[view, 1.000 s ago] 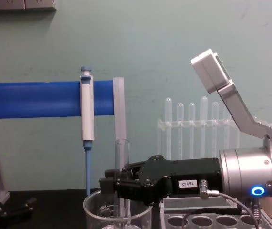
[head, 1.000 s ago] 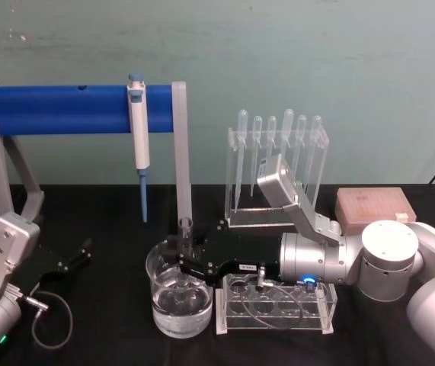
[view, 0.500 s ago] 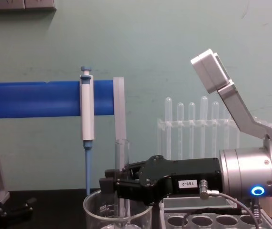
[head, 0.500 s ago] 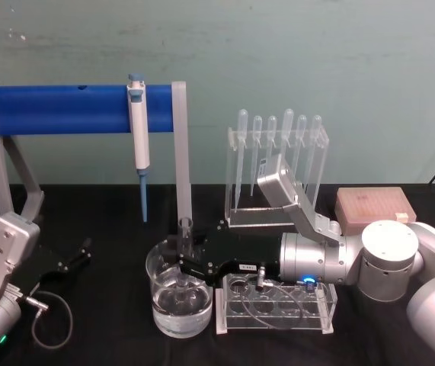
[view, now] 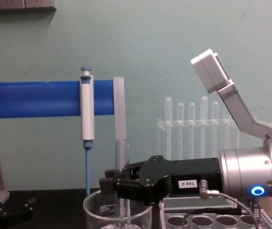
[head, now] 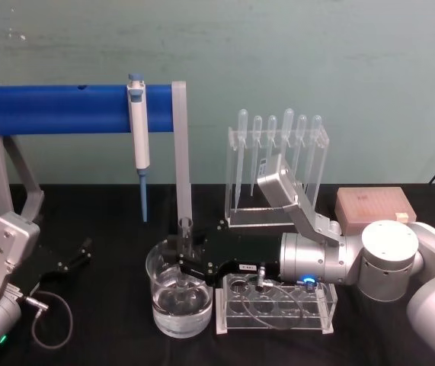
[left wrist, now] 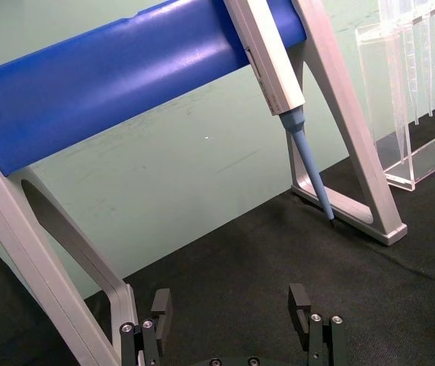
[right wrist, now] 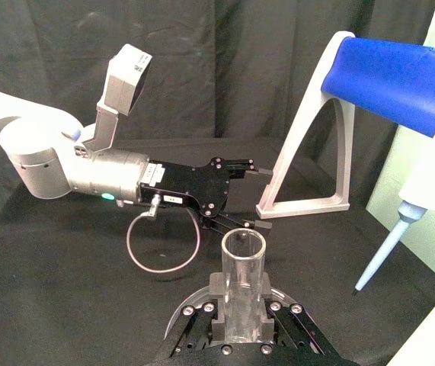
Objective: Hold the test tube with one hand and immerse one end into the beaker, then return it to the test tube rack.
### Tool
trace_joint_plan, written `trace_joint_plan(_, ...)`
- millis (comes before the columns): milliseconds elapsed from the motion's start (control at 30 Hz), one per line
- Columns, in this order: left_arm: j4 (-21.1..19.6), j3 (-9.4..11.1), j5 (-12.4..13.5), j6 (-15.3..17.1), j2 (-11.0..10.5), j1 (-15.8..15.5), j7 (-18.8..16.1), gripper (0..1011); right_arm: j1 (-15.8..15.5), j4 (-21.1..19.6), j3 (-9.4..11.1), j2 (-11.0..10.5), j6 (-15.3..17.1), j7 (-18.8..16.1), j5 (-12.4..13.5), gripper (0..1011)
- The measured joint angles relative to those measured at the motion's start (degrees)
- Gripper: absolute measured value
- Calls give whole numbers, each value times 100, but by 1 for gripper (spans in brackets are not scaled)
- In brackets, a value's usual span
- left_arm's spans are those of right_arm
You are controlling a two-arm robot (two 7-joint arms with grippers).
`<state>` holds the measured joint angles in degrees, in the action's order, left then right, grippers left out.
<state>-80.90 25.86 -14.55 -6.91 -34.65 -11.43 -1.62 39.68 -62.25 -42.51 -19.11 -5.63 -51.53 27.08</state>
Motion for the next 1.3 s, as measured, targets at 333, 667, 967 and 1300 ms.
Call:
trace_joint_plan(333, 0, 0, 0, 0, 0, 0, 0, 1000, 0, -1, 0, 0, 0, 0, 0, 226)
trace_joint_plan(667, 0, 0, 0, 0, 0, 0, 0, 1000, 0, 0, 0, 0, 0, 0, 0, 226)
trace_joint_plan(967, 0, 0, 0, 0, 0, 0, 0, 1000, 0, 0, 0, 0, 0, 0, 0, 226)
trace_joint_plan(1300, 0, 0, 0, 0, 0, 0, 0, 1000, 0, 0, 0, 0, 0, 0, 0, 226)
